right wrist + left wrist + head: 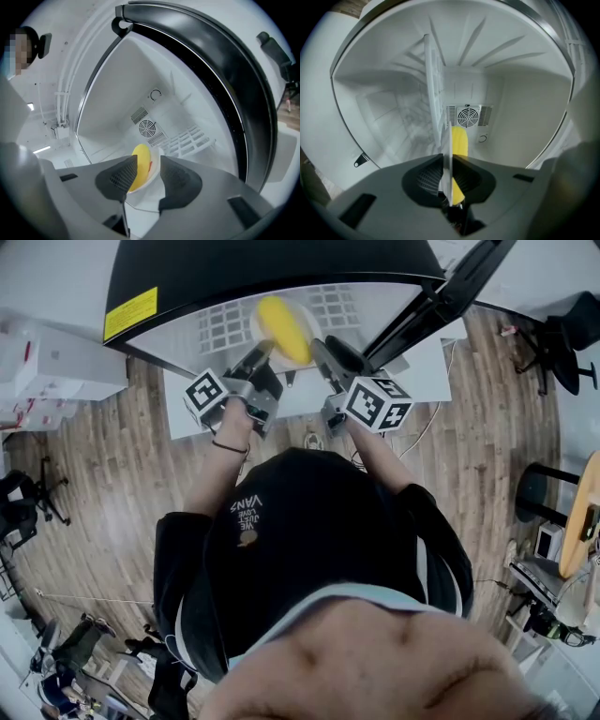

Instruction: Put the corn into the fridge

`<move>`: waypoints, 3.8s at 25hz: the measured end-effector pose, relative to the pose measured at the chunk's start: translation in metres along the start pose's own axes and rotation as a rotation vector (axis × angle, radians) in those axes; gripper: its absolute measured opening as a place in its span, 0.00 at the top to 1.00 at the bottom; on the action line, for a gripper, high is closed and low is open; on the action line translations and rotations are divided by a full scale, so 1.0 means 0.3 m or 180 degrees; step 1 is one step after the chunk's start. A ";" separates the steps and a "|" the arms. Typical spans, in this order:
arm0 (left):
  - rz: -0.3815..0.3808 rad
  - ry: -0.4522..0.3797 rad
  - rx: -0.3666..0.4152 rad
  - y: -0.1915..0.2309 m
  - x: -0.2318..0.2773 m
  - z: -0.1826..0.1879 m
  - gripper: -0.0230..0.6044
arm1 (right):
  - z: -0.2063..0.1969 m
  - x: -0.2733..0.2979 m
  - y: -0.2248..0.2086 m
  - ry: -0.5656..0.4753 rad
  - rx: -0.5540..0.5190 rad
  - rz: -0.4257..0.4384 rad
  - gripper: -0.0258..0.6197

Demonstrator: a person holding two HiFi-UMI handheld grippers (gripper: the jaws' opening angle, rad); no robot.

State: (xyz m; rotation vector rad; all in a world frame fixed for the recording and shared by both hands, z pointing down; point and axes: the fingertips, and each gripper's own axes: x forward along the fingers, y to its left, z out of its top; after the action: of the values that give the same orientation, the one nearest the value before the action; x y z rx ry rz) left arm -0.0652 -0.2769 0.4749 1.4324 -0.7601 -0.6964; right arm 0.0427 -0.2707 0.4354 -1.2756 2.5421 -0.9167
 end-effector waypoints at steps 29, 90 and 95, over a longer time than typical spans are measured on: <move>-0.0053 -0.0128 -0.0020 0.008 0.002 0.011 0.90 | -0.153 -0.060 0.086 0.0308 -0.1362 -0.0112 0.66; -0.0292 -0.0045 -0.0037 -0.014 0.004 -0.001 0.82 | -0.129 0.062 0.042 0.0439 -0.1409 -0.0226 0.66; -0.0285 -0.0068 -0.0054 -0.006 -0.001 0.002 0.82 | -0.125 0.076 0.033 0.0456 -0.1422 -0.0220 0.66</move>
State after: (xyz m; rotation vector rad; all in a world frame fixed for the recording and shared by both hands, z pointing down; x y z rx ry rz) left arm -0.0658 -0.2771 0.4730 1.4526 -0.7085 -0.7862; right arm 0.0072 -0.2666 0.4626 -1.4612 2.9459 -0.4753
